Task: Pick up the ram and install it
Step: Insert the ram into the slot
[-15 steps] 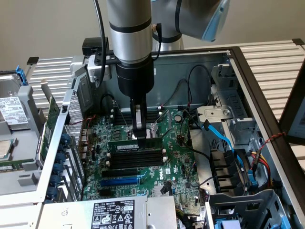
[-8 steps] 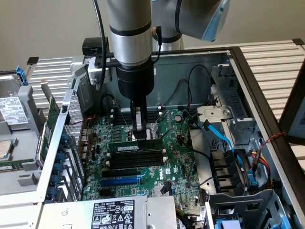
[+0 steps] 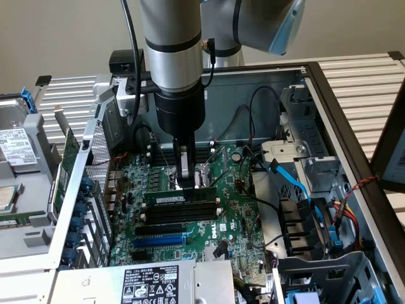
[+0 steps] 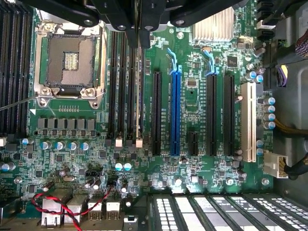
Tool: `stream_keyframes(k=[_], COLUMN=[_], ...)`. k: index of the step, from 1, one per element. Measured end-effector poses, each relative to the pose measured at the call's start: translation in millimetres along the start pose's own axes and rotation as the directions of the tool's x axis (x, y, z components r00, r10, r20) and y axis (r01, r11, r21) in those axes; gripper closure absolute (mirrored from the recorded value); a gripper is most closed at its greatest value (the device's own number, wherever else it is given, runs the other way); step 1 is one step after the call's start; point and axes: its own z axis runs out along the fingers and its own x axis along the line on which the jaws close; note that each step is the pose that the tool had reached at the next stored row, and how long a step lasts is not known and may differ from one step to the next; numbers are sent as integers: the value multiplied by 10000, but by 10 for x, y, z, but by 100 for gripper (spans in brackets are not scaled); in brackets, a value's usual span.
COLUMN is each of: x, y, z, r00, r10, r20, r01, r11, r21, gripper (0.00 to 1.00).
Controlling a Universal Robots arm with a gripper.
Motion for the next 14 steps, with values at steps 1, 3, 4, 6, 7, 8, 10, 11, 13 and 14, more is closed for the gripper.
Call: stream_keyframes(k=[1,3,4,6,7,8,10,11,13,14], x=[0,0,0,3,6,5,4,4,3,3], y=[0,0,1,0,-1,0,1,1,2,2], z=[2,7,10,11,12,16,29,37,51,57], r00=[10000,10000,10000,10000,10000,10000,10000,10000,10000,10000], r10=[0,2,3,1,1,1,2,2,1,2], r20=[25,62,66,67,68,69,69,68,68,68], r01=[0,-2,-3,-1,-1,-1,-2,-2,-1,-2], r11=[10000,10000,10000,10000,10000,10000,10000,10000,10000,10000], r21=[0,4,4,3,4,4,4,4,4,4], gripper=[87,87,87,87,87,87,87,87,87,87])
